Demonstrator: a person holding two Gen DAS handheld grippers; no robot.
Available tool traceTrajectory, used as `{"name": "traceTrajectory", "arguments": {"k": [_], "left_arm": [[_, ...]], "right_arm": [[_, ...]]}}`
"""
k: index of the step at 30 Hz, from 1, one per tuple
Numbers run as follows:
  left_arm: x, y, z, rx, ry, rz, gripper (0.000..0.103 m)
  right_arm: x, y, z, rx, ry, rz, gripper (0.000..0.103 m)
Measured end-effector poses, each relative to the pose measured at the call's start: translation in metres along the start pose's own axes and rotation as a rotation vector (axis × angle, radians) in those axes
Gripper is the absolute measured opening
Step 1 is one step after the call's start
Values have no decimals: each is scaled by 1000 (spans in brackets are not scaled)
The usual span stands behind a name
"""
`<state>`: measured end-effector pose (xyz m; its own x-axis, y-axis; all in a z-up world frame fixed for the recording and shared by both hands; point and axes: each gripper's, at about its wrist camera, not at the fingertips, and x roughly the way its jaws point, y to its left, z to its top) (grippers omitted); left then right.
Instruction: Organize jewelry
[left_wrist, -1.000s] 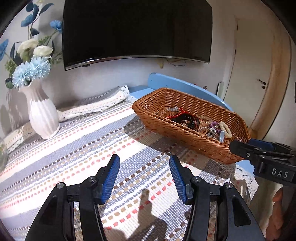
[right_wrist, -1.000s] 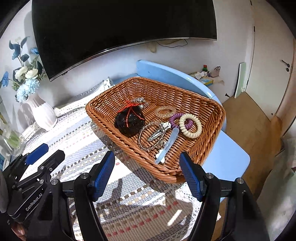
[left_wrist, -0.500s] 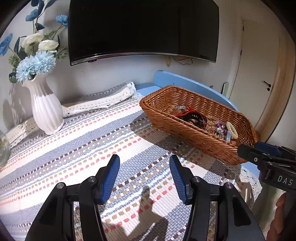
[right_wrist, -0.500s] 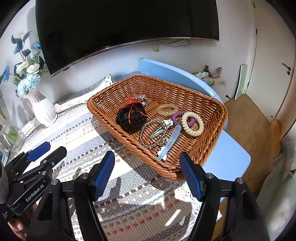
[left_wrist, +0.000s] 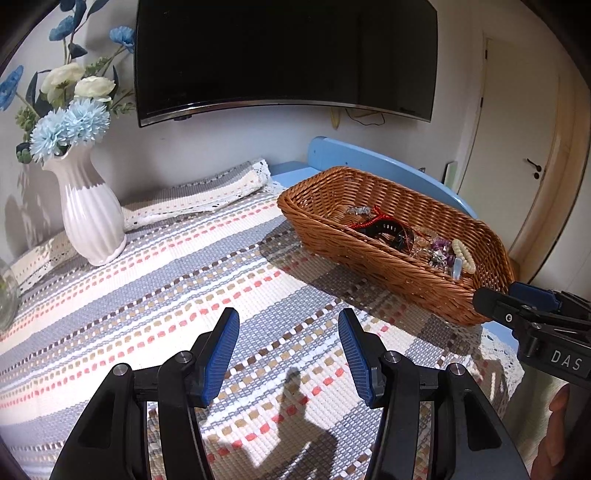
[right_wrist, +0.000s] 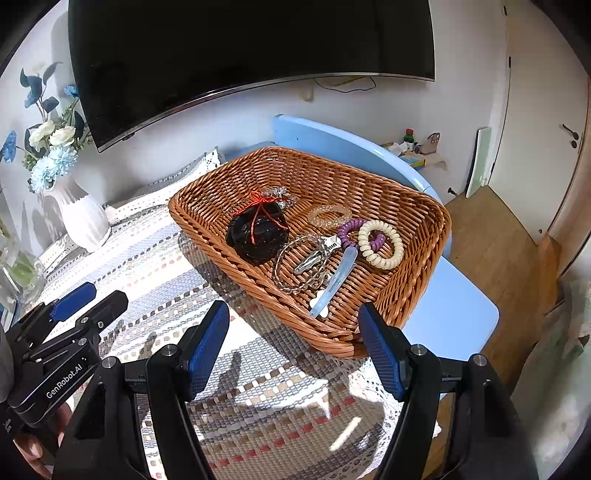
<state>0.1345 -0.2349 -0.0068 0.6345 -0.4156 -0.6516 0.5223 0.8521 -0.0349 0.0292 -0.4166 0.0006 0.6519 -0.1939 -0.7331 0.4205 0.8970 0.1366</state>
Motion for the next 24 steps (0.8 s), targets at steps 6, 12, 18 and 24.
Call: {"name": "traceTrajectory", "arguments": {"k": [6, 12, 18, 24], "left_arm": [[1, -1, 0, 2, 3, 9, 57], [2, 0, -1, -5, 4, 16, 57], [3, 3, 0, -16, 10, 16, 57], [4, 3, 0, -16, 11, 17, 57]], "right_arm": [[1, -1, -2, 1, -1, -2, 75], [1, -1, -2, -3, -1, -4, 75], [1, 0, -2, -7, -1, -2, 75], [4, 3, -2, -19, 3, -1, 75]]}}
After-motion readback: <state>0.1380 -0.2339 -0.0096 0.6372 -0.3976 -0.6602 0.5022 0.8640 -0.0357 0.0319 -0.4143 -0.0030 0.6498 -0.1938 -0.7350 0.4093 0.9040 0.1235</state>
